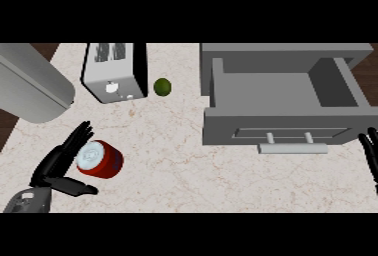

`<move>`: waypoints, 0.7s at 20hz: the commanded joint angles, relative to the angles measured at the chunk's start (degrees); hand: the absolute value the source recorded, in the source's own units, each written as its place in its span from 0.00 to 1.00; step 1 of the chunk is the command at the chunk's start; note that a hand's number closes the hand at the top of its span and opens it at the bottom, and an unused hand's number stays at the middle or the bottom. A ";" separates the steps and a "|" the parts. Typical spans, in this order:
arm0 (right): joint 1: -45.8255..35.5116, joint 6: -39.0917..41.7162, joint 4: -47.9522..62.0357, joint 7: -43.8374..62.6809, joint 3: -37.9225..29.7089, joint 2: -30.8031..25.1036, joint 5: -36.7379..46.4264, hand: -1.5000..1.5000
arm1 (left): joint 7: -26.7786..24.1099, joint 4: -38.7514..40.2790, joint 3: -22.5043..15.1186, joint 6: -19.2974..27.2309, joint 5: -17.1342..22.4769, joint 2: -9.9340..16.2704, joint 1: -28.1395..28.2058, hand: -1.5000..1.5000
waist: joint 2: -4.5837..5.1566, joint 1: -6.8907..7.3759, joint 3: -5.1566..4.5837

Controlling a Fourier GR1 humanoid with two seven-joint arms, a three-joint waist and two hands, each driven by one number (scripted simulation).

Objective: Pick up the can, place it into the drawer and close the drawer

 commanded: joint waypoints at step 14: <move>2.16 2.58 1.08 -2.54 -1.57 -0.10 -1.71 0.00 | -0.77 5.50 -2.36 1.45 0.04 -2.45 -4.68 0.00 | -0.02 0.00 0.02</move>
